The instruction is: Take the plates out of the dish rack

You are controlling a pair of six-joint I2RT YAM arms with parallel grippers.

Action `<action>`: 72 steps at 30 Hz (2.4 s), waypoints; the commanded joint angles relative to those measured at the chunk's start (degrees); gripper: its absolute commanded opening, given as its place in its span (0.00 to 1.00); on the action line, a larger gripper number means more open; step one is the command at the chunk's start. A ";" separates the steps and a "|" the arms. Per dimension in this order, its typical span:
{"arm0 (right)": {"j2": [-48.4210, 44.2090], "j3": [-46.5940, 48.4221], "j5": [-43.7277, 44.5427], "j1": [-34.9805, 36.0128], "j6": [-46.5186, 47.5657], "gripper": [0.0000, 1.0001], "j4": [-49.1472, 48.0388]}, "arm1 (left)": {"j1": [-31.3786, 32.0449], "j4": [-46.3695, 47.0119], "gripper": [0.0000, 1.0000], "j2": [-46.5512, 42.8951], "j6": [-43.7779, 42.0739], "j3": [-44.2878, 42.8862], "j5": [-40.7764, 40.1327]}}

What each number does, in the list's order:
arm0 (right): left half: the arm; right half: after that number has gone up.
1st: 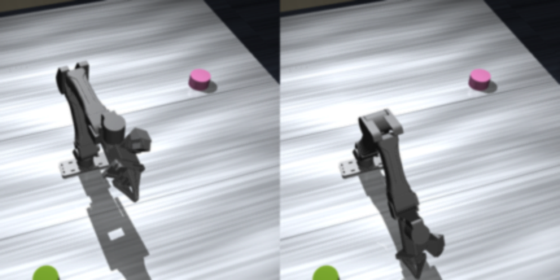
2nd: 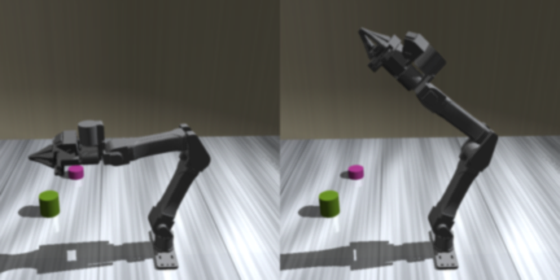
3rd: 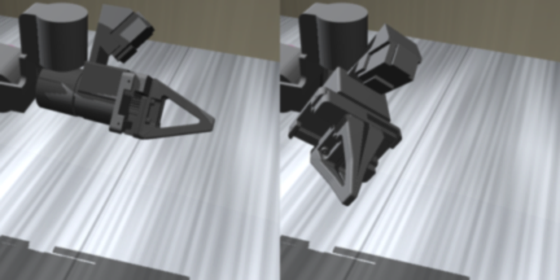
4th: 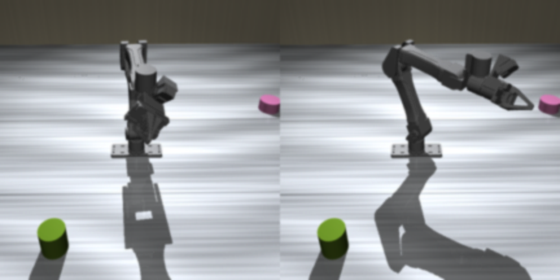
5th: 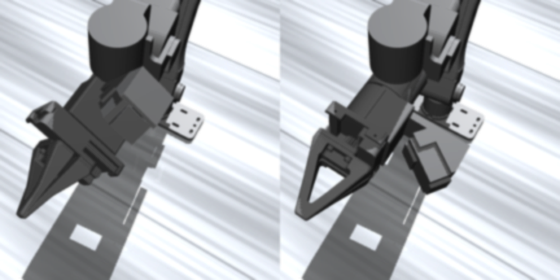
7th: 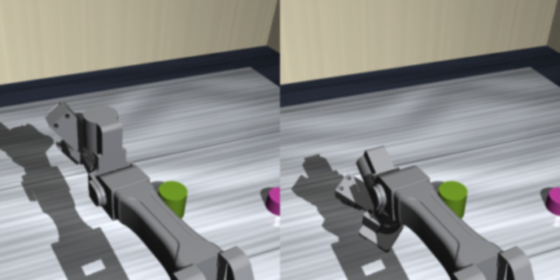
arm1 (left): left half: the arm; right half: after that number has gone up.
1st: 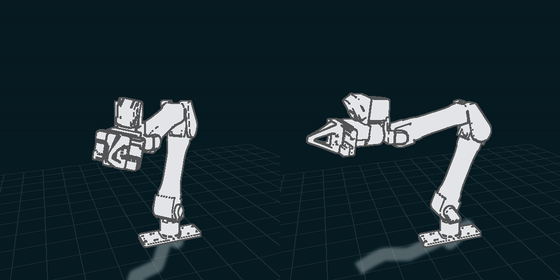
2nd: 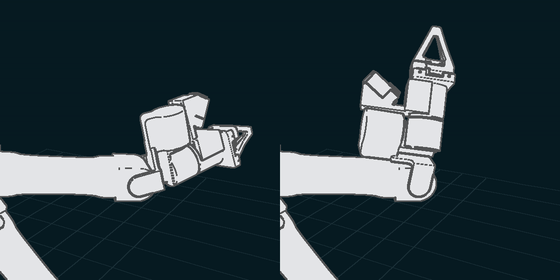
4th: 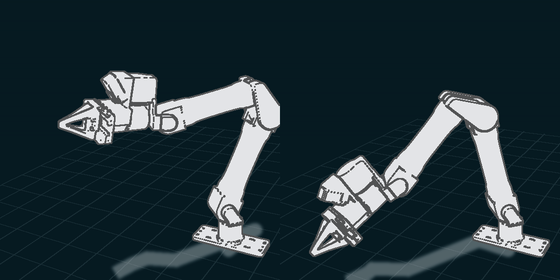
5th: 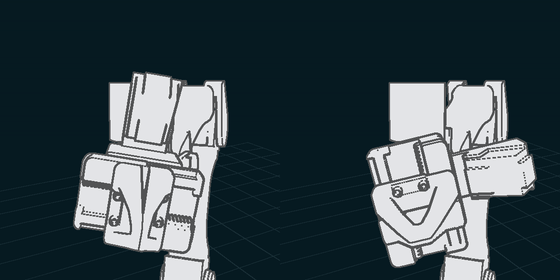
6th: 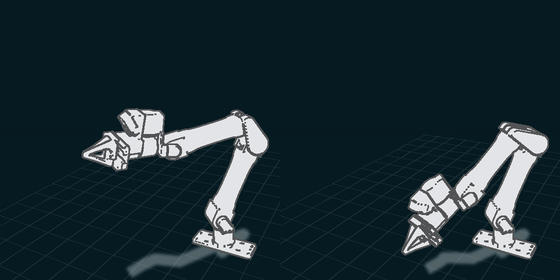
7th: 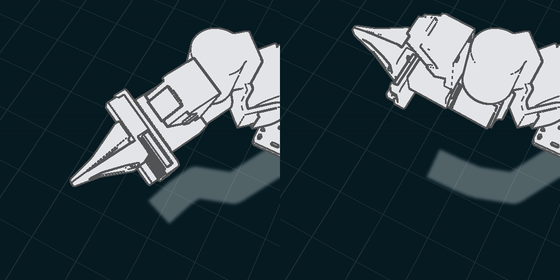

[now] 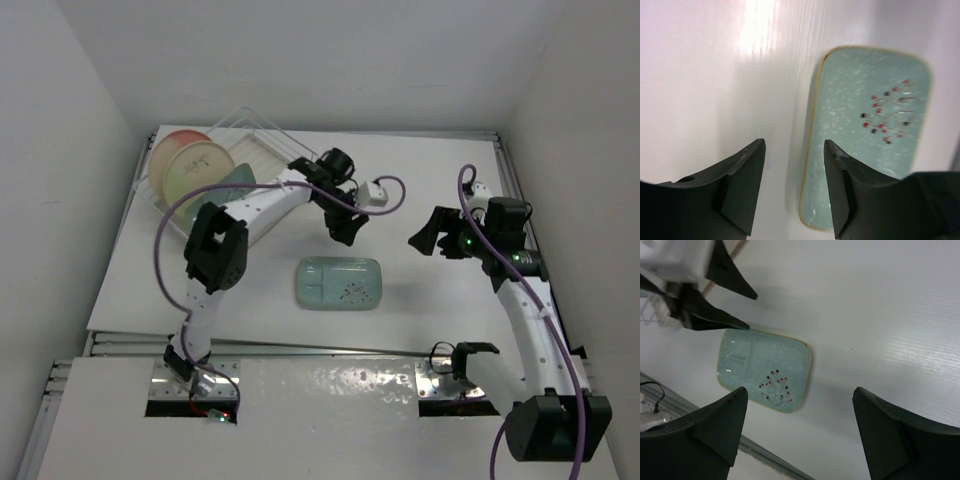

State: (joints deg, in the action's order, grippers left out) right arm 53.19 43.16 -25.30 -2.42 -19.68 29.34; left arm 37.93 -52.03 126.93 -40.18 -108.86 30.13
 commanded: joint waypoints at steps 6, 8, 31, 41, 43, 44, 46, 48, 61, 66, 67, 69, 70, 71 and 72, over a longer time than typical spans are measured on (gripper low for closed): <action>-2.65 1.14 -3.09 0.39 0.70 0.84 -2.18 | -12.34 1.04 0.52 -25.38 13.80 -1.46 -2.05; -2.91 0.62 -3.00 0.39 0.79 0.83 -2.53 | -15.50 2.80 0.56 -28.83 14.78 0.74 -11.04; -3.53 -3.61 -3.97 0.39 1.75 0.84 -3.16 | -31.07 12.48 0.29 -27.00 11.27 20.78 -43.31; -6.25 -3.25 -2.56 0.39 1.75 0.83 -0.78 | -31.43 11.95 0.00 -30.86 12.59 17.72 -37.26; -6.43 -3.25 -2.56 0.31 1.14 0.82 -0.95 | -31.25 12.82 0.00 -32.36 11.62 15.71 -34.97; -6.52 -3.17 -2.56 0.31 1.05 0.82 -0.95 | -31.17 13.09 0.00 -33.84 10.92 15.26 -34.35; -6.69 -3.25 -2.56 0.39 0.70 0.82 -0.87 | -30.99 14.06 0.00 -35.26 7.85 14.73 -32.51; -6.96 -3.17 -2.48 0.31 0.78 0.82 -0.69 | -30.90 14.94 0.00 -37.63 5.31 16.21 -30.92; -8.54 -4.92 -1.94 0.31 -1.06 0.81 -2.01 | -27.83 12.84 0.00 -39.13 4.59 6.83 -32.77; -9.07 -5.89 -4.14 0.31 1.13 0.80 -2.54 | -23.63 2.85 0.00 -37.12 5.82 -5.01 -18.20; -9.07 -5.54 -4.23 0.31 1.75 0.80 -2.54 | -21.61 0.81 0.00 -35.54 5.73 -6.87 -17.31; -8.89 -4.66 -4.41 0.31 3.07 0.81 -2.27 | -15.56 -4.97 0.00 -33.52 3.98 -8.65 -14.41; -8.54 -3.96 -4.76 0.31 3.33 0.82 -2.36 | -13.87 -6.49 0.00 -32.90 3.02 -8.13 -12.22; -7.76 -3.61 -5.19 0.31 3.51 0.82 -2.53 | -11.07 -7.46 0.00 -32.54 2.05 -6.21 -7.94; -7.23 -3.34 -6.42 0.31 3.60 0.82 -2.71 | -9.91 -7.73 0.00 -32.19 2.21 -5.32 -6.41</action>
State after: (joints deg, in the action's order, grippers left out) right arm 44.93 37.50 -28.88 -2.37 -17.91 28.77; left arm 22.20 -54.70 92.99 -36.32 -114.76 11.20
